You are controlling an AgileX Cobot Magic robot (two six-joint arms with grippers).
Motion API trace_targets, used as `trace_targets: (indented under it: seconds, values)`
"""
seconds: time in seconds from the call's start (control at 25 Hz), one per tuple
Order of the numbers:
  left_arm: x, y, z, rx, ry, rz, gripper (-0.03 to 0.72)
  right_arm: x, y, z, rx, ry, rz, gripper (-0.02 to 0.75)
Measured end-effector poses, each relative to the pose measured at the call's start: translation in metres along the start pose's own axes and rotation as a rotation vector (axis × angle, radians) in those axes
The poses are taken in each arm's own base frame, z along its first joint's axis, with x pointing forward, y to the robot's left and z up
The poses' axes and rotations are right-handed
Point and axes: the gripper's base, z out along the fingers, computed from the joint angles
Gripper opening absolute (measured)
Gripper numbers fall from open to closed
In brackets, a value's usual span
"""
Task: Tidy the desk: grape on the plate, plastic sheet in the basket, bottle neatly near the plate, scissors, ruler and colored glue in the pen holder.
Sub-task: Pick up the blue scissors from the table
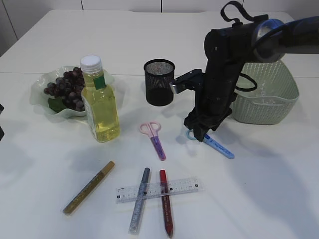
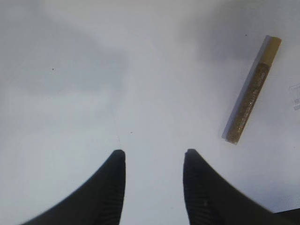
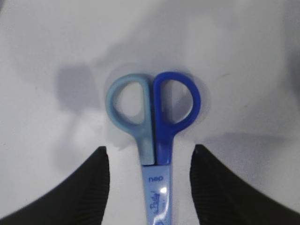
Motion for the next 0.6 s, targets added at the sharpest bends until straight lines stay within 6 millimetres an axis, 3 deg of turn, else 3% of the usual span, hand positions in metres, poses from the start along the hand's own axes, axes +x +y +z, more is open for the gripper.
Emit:
trace_targets:
  seconds: [0.6]
  values:
    - [0.000, 0.000, 0.000, 0.000, -0.002, 0.002, 0.298, -0.001, -0.001, 0.018, -0.004, 0.008, 0.000, 0.428]
